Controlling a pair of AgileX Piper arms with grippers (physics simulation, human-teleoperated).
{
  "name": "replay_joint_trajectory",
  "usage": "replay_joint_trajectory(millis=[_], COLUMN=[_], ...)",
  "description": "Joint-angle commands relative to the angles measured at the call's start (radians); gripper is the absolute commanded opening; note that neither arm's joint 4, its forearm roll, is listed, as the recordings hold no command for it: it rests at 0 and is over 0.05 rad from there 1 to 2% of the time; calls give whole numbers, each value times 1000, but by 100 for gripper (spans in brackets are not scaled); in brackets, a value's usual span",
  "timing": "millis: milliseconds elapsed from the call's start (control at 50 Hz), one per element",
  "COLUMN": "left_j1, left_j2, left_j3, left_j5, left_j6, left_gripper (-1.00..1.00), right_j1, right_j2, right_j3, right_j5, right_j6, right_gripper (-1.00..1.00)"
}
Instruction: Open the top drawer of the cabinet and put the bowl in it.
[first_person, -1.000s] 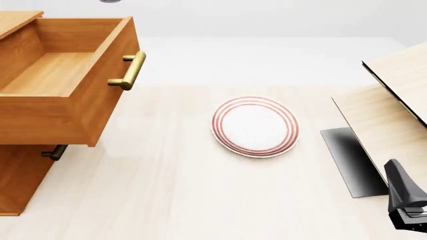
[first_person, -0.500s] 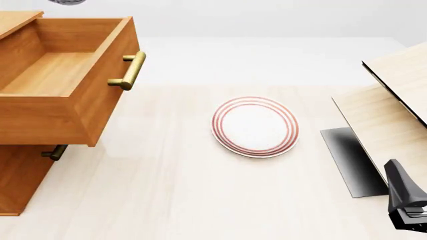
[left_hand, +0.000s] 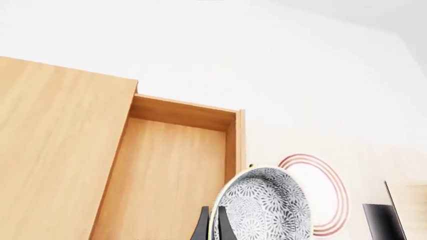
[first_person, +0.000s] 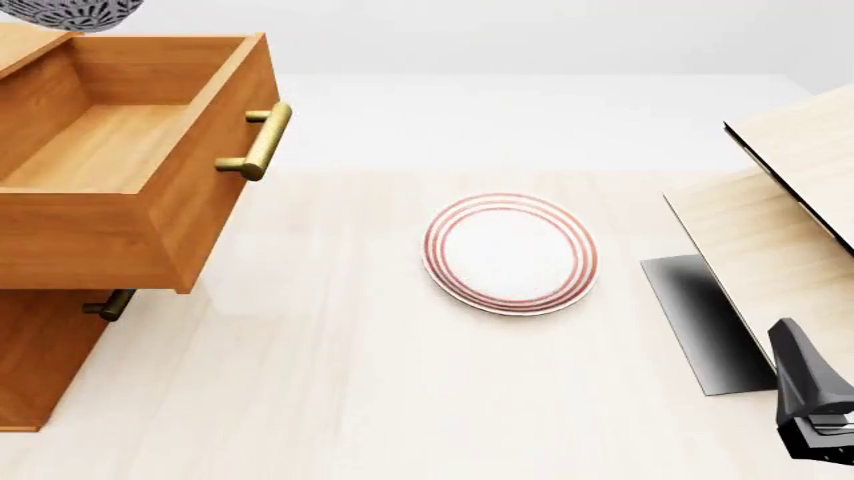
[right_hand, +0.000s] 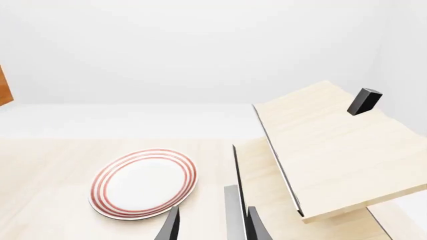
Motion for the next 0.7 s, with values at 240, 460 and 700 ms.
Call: replay_joint_trajectory(millis=[240,460,700], left_j1=[73,97,113], left_j2=[-50,-72,-69], left_j3=[127,171,213], left_j5=[-80,-108,-139], left_j6=[-40,-68,-88], left_gripper=[-100,-100,-100], right_j1=[0,0,0], right_j2=[1,0,0], right_j3=[-2,-3,-1], right_j5=[2,3,2], right_j6=[1,0,0], right_gripper=[100,100,100])
